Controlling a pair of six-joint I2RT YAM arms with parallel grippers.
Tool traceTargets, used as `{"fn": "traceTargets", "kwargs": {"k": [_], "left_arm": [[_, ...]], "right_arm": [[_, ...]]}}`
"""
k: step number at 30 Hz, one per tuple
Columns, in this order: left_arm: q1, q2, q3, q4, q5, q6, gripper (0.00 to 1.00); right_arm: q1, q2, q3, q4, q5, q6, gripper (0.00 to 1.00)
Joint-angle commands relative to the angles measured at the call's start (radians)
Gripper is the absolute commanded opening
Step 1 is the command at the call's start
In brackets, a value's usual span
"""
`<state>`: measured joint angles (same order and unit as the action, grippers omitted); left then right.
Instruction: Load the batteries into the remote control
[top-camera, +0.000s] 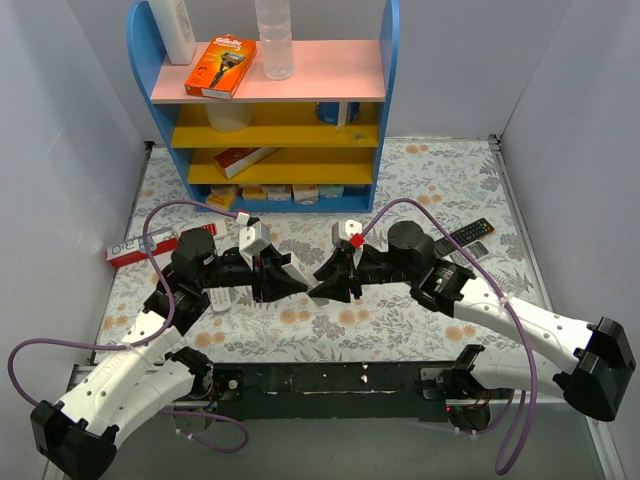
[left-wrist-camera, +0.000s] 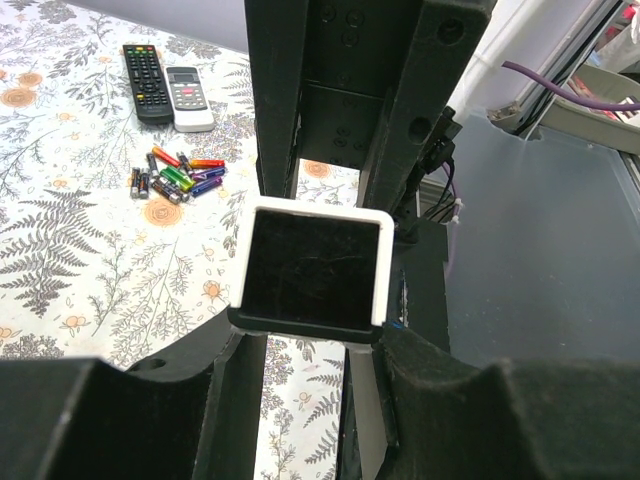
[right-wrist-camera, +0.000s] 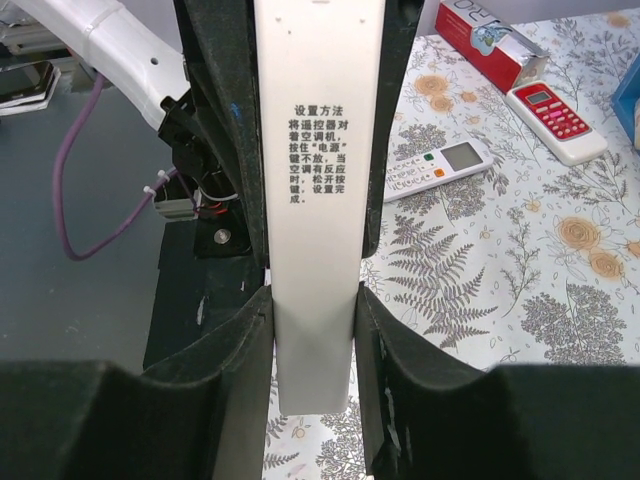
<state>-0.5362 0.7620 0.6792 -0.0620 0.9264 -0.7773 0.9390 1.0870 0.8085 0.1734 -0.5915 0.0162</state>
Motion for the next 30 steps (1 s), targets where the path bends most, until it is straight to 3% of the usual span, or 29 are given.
{"fn": "traceTargets", "kwargs": {"k": [1,10,17,30], "left_arm": [[0.012,-0.023,-0.007,0.013,0.000,0.004,0.00],[0.091,-0.081,-0.066,0.183,-0.023,-0.112,0.00],[0.197,-0.079,-0.109,0.338,0.051,-0.218,0.00],[0.209,-0.067,-0.087,0.232,-0.007,-0.145,0.00]], "right_arm": [[-0.011,-0.019,0.020,0.011,-0.036,-0.013,0.29],[-0.019,0.010,0.005,-0.058,-0.088,-0.082,0.25],[-0.034,0.019,-0.023,-0.126,-0.105,-0.131,0.22],[-0.115,0.005,-0.063,-0.144,-0.120,-0.122,0.22]]}}
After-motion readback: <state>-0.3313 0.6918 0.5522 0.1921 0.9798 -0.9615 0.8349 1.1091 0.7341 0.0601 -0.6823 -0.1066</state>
